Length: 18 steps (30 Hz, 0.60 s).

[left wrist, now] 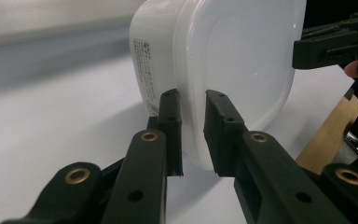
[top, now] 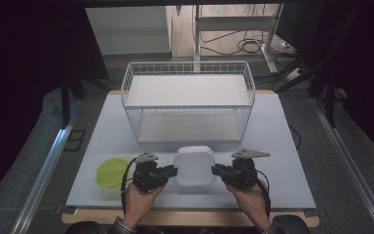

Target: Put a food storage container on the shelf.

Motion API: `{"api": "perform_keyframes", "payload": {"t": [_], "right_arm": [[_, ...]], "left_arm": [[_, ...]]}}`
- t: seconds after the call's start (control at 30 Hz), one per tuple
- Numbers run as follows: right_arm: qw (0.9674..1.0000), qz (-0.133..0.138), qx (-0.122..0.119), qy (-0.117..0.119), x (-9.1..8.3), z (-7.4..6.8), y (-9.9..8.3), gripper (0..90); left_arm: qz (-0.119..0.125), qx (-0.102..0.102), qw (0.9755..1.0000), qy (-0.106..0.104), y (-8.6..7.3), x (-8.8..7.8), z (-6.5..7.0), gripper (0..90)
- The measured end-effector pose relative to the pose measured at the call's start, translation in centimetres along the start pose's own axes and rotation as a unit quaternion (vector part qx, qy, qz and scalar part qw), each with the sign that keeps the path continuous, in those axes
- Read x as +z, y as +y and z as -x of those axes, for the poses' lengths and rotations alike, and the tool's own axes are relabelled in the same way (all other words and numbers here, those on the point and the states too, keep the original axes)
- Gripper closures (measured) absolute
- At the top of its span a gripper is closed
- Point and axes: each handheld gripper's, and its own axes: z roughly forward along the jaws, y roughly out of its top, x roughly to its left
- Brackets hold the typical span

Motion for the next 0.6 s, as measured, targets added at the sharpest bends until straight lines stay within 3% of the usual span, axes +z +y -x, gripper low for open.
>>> {"api": "perform_keyframes", "payload": {"t": [0.23, 0.27, 0.6], "right_arm": [[0.9997, 0.021, -0.002, 0.009, -0.8, 0.0, 1.2, 79.0], [0.9995, 0.029, -0.002, 0.013, -1.1, 0.0, 1.8, 79.0], [0.9978, 0.060, -0.027, 0.010, -2.5, -0.4, 5.8, 79.0]], "left_arm": [[0.020, 0.017, 0.9997, -0.002, 2.0, -1.2, 0.4, 78.1], [0.025, 0.026, 0.9993, 0.000, 2.8, -1.6, 0.5, 78.2], [0.052, 0.047, 0.9975, 0.009, 6.7, -3.2, 0.9, 78.2]]}}
